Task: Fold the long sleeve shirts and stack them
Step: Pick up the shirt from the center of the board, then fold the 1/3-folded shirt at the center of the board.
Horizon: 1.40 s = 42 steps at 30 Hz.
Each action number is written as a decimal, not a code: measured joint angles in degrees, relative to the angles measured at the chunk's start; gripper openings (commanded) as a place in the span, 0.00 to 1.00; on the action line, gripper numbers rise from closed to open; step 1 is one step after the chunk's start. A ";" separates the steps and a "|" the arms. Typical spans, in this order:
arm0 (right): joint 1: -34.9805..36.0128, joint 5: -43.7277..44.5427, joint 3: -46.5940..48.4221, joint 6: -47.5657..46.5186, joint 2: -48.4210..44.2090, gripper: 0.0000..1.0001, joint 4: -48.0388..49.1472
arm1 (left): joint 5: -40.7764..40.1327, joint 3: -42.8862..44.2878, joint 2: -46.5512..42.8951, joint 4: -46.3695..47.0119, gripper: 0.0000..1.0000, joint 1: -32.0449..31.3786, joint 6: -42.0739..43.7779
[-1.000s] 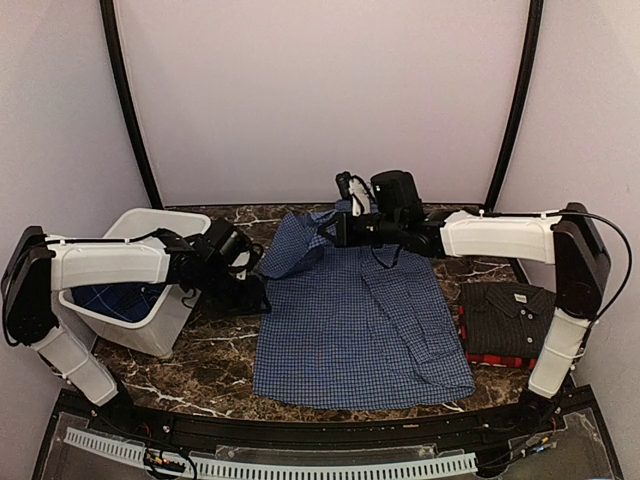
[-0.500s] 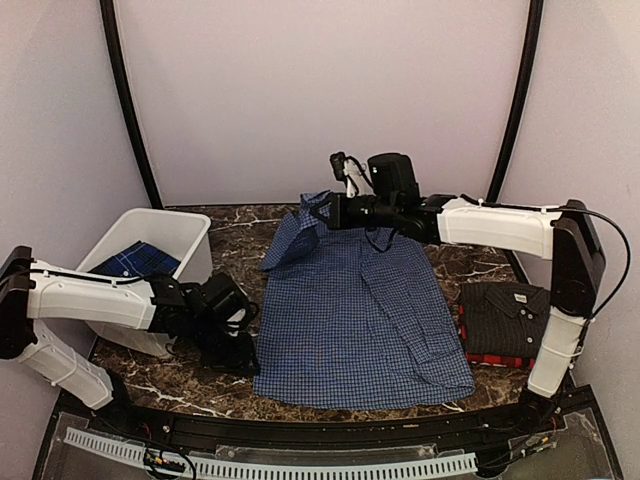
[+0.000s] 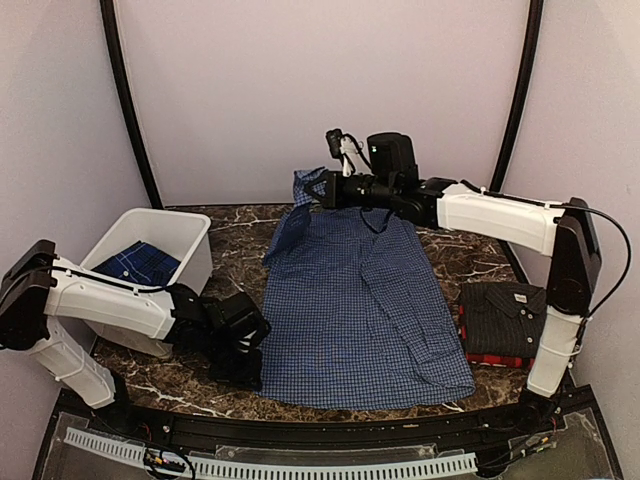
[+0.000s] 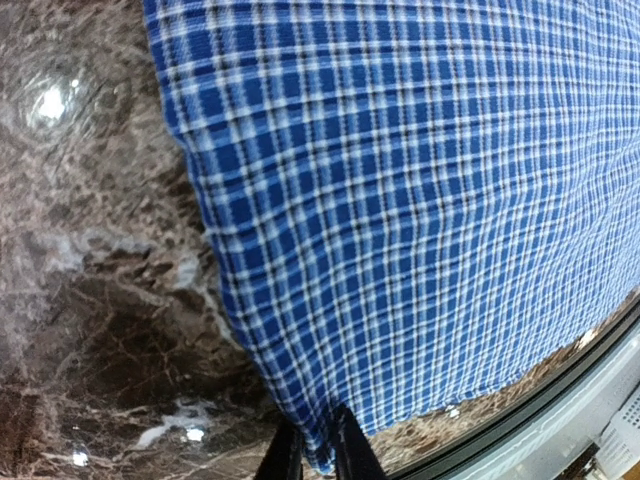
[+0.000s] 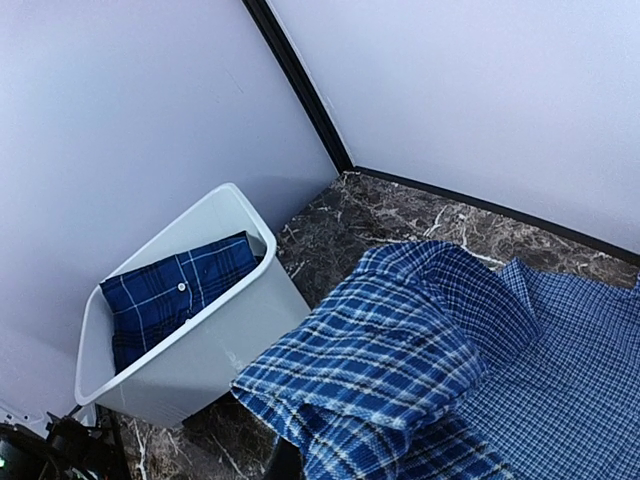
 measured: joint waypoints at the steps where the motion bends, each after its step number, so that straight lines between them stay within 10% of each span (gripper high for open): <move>1: 0.00 0.04 0.63 -0.31 0.17 0.00 0.00 | -0.04 0.02 0.11 0.09 0.01 -0.09 -0.33; 23: -8.02 10.51 7.17 -13.33 0.96 0.00 -1.16 | -0.74 15.32 -2.67 -13.86 0.00 -0.70 11.91; 42: -16.28 21.64 -6.71 -17.79 -11.65 0.00 -1.60 | 17.31 44.22 24.83 -14.01 0.00 -2.82 29.53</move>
